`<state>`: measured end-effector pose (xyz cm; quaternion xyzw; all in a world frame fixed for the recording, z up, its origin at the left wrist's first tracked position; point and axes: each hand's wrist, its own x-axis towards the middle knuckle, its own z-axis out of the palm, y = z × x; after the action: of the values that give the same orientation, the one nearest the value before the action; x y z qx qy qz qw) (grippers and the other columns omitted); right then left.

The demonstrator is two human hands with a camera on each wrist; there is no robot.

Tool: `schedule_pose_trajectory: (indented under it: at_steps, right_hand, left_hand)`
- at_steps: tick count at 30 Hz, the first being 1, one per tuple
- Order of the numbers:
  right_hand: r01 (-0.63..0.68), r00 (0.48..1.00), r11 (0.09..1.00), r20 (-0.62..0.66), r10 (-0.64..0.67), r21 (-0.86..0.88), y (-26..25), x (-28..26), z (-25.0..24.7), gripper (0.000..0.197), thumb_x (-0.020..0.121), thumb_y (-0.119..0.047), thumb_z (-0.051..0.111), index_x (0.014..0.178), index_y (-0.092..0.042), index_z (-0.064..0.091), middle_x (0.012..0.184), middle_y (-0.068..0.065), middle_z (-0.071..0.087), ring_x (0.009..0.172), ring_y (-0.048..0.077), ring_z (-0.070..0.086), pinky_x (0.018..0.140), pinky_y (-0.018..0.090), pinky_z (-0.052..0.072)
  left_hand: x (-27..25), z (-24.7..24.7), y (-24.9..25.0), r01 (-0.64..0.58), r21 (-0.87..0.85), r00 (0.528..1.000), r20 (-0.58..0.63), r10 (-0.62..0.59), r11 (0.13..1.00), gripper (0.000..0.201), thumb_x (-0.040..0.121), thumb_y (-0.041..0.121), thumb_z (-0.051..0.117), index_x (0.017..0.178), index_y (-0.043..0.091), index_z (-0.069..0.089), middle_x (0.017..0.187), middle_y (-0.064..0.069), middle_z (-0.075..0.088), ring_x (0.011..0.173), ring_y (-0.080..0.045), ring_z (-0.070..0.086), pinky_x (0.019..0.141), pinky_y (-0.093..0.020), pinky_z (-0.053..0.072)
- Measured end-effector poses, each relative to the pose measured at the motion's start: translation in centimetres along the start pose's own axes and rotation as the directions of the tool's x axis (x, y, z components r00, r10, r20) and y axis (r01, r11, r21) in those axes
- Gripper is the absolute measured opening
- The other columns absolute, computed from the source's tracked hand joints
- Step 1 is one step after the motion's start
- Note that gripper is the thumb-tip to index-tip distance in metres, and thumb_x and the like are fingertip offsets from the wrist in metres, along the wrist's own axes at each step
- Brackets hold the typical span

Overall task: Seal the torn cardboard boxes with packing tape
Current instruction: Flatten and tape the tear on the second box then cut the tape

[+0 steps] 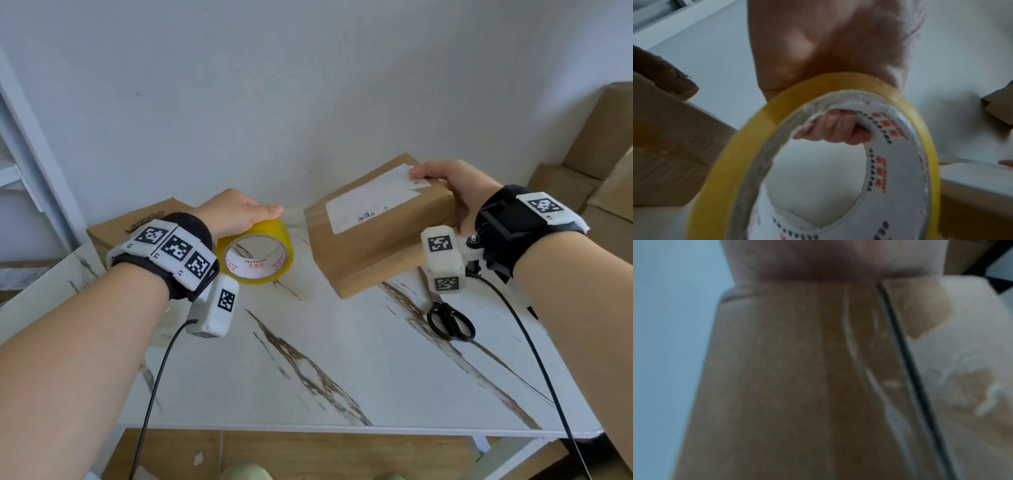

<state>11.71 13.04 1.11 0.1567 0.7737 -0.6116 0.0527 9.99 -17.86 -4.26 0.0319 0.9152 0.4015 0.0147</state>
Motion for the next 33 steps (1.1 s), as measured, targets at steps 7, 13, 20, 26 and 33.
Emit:
schedule_pose_trajectory:
  at_steps: [7,13,20,26,33]
  right_hand:
    - [-0.046,0.999,0.999,0.028,0.046,0.006,2.1,0.9,0.7,0.042,0.069,-0.039,0.073,0.101,-0.014,0.064,0.090,0.007,0.068,0.073,0.024,0.063,0.085,0.038,0.051]
    - [-0.080,0.994,0.994,0.081,0.074,0.075,3.4,2.0,0.6,0.050,0.063,-0.038,0.077,0.106,-0.015,0.066,0.095,0.008,0.069,0.075,0.027,0.065,0.076,0.036,0.053]
    - [-0.132,0.986,0.981,0.116,0.116,0.145,5.6,3.2,-0.3,0.064,0.058,-0.038,0.077,0.116,-0.014,0.065,0.111,0.009,0.067,0.090,0.030,0.062,0.098,0.047,0.044]
    - [-0.150,0.987,0.986,0.070,0.144,0.079,7.5,5.2,-1.0,0.066,0.052,-0.039,0.074,0.111,-0.012,0.064,0.099,0.008,0.067,0.090,0.030,0.056,0.088,0.039,0.037]
    - [-0.088,0.988,0.878,-0.151,0.018,-0.470,5.4,4.6,1.1,0.037,0.091,-0.018,0.051,0.123,-0.001,0.055,0.130,0.014,0.054,0.115,0.032,0.054,0.102,0.040,0.042]
  left_hand:
    - [0.2,0.0,-1.1,0.030,0.113,1.000,0.000,-0.030,0.993,0.065,0.083,0.057,0.059,0.105,-0.004,0.064,0.105,-0.020,0.066,0.085,-0.028,0.060,0.083,-0.033,0.041]
    - [0.4,0.3,-1.1,0.042,0.139,0.999,0.013,-0.045,0.989,0.052,0.084,0.055,0.059,0.079,0.004,0.064,0.074,-0.011,0.062,0.080,-0.032,0.059,0.075,-0.033,0.043]
    - [1.2,2.2,-0.7,0.070,0.193,0.993,0.077,-0.086,0.979,0.047,0.084,0.056,0.058,0.063,0.014,0.054,0.065,-0.007,0.045,0.067,-0.026,0.052,0.072,-0.031,0.038]
    - [1.7,3.7,-0.4,0.030,0.242,0.998,0.054,-0.044,0.970,0.052,0.085,0.053,0.058,0.055,0.016,0.038,0.059,-0.005,0.036,0.057,-0.021,0.041,0.065,-0.030,0.031]
    - [1.9,4.7,1.0,-0.021,0.361,0.998,0.069,-0.004,0.932,0.055,0.086,0.051,0.057,0.050,0.018,0.031,0.052,0.000,0.026,0.049,-0.018,0.031,0.056,-0.030,0.023]
